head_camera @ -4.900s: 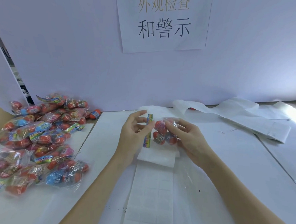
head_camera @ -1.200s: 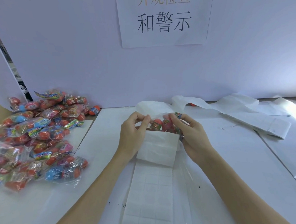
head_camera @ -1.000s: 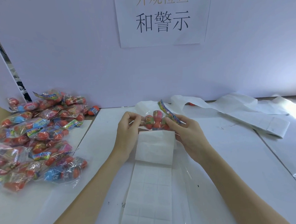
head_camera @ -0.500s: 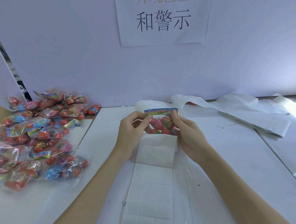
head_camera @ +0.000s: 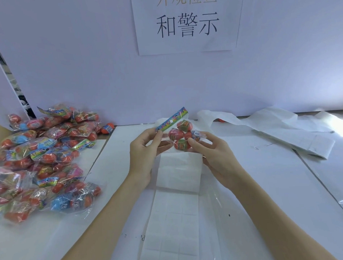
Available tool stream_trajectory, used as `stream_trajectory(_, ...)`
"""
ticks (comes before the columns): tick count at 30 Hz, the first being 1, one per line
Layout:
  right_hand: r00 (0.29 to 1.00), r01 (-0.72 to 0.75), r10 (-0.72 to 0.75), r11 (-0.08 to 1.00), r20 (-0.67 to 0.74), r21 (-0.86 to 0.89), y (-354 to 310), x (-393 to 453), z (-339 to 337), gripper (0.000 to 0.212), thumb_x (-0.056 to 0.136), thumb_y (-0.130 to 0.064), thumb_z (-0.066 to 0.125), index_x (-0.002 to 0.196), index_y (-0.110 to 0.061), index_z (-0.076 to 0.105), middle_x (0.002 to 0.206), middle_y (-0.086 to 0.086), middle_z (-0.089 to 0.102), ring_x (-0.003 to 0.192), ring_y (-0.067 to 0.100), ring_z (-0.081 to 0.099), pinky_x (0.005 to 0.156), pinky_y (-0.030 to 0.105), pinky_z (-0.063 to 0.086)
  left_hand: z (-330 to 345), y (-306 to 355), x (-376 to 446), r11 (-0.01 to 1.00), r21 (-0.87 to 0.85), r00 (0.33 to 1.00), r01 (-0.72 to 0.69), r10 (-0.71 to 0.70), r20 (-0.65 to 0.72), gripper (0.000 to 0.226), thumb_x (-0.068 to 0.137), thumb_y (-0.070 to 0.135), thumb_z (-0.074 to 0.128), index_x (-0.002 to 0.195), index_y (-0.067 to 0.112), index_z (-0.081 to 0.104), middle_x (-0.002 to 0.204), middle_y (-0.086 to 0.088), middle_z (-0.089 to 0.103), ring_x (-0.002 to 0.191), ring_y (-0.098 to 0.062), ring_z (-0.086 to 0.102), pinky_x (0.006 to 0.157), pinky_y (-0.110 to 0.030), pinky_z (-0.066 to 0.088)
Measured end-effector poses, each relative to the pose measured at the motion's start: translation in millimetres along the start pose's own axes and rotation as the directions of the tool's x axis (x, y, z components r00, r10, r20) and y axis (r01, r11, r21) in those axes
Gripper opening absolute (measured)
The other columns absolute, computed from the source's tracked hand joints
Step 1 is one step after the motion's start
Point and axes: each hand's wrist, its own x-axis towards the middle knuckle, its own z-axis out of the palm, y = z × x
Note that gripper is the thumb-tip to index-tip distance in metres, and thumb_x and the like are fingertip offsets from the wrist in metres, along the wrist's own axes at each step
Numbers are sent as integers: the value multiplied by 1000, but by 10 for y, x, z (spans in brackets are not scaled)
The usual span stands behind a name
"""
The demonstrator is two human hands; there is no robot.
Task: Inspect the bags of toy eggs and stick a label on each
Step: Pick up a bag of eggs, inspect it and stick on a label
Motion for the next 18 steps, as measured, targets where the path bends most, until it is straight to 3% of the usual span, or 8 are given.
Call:
stream_trajectory(4,957,176,-216,962,-192,-208,15,13,7,22,87,-20,84,103,-25,70,91,-7,78,82,10,72,71,23,55,-13,34,9,951,256,982,-172,187,-34,18,96,15,74,109,18,62,98,-1,71,81,-18,73,75,-27,59)
stream_trajectory(6,920,270,-341,909,-194,-319,36,14,30,28,84,-18,86,104,-30,71,95,-8,76,83,10,71,71,18,54,-30,67,11,967,208,988,-151,139,70,11,101,22,68,104,12,69,91,-4,74,80,-23,73,75,-30,58)
stream_trajectory(9,900,352,-431,814,-74,-462,86,12,52,32,88,-15,83,114,-30,74,109,0,71,90,12,70,81,24,56,-1,95,-14,990,119,954,-72,34,297,42,98,44,63,120,9,68,106,-13,76,95,-30,76,79,-35,61)
stream_trajectory(11,903,389,-429,779,34,-492,107,-2,64,36,93,-9,77,124,-26,74,117,-1,67,100,13,70,91,26,56,32,81,-48,991,122,940,-53,9,340,52,90,53,70,130,21,61,118,-7,73,103,-28,76,80,-34,62)
stream_trajectory(13,909,401,-402,776,108,-487,108,-19,83,34,100,-8,68,130,-22,72,123,-4,67,110,12,69,97,27,55,25,48,-48,991,128,956,-49,9,293,52,86,48,79,129,27,59,122,-2,70,104,-25,76,80,-34,63)
stream_trajectory(16,954,298,-253,849,159,-436,86,-48,106,37,106,-44,52,134,-25,68,128,-11,71,119,7,67,102,31,52,-35,-11,10,986,154,983,-61,33,181,36,97,18,75,129,23,60,124,-6,69,95,-24,78,83,-35,64)
stream_trajectory(18,958,271,-186,835,218,-478,78,-56,92,44,98,-53,59,134,-29,66,129,-19,70,121,1,65,105,27,50,-68,-28,36,987,155,988,-40,16,155,33,101,8,66,129,23,57,123,-9,70,95,-23,78,80,-29,63)
